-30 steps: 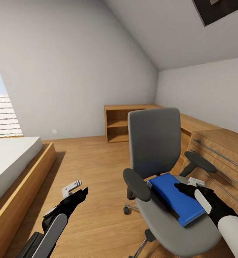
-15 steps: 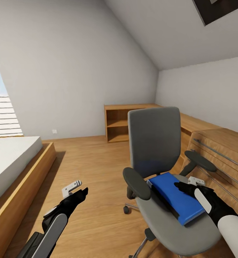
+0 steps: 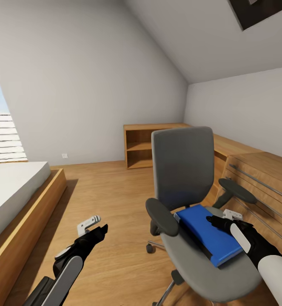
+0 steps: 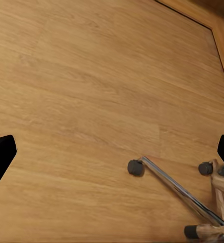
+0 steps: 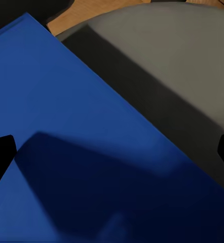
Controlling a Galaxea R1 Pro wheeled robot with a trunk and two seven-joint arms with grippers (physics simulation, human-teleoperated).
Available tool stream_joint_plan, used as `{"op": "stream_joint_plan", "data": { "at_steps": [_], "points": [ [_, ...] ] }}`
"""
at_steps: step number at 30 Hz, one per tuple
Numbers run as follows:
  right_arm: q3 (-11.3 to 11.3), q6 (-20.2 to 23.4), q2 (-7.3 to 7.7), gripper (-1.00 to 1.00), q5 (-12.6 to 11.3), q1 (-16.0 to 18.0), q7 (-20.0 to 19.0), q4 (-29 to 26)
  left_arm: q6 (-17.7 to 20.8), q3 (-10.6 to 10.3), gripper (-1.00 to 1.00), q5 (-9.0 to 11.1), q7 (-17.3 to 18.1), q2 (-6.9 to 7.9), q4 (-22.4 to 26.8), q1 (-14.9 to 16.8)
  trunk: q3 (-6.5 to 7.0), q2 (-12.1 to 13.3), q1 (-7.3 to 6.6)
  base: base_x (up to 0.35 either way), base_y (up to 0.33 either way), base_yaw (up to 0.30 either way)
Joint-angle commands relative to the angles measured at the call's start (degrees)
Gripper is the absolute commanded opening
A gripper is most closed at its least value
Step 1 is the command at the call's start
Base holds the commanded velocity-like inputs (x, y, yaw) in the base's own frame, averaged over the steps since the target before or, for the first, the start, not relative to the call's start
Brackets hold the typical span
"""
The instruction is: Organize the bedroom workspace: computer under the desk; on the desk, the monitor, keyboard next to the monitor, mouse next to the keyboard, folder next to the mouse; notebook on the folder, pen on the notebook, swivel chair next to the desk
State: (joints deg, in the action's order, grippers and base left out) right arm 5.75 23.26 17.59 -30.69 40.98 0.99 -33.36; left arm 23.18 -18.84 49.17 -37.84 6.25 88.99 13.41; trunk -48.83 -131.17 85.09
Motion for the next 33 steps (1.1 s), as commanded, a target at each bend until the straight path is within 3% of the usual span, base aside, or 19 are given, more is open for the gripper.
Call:
{"op": "stream_joint_plan", "data": {
  "at_steps": [1,33],
  "points": [
    [0.40,0.21,0.08,1.00,-0.17,-0.02,0.16,0.67,0.06,-0.17,1.00,0.36,-0.48,0.06,0.08,0.05,-0.07,-0.02,-0.01,-0.121,0.000,0.000],
    [0.40,0.21,0.08,1.00,-0.16,-0.02,0.16,0.69,0.19,-0.61,1.00,0.48,-0.39,0.08,0.02,0.04,0.11,0.38,-0.23,-0.093,0.000,0.000]
  ]
}}
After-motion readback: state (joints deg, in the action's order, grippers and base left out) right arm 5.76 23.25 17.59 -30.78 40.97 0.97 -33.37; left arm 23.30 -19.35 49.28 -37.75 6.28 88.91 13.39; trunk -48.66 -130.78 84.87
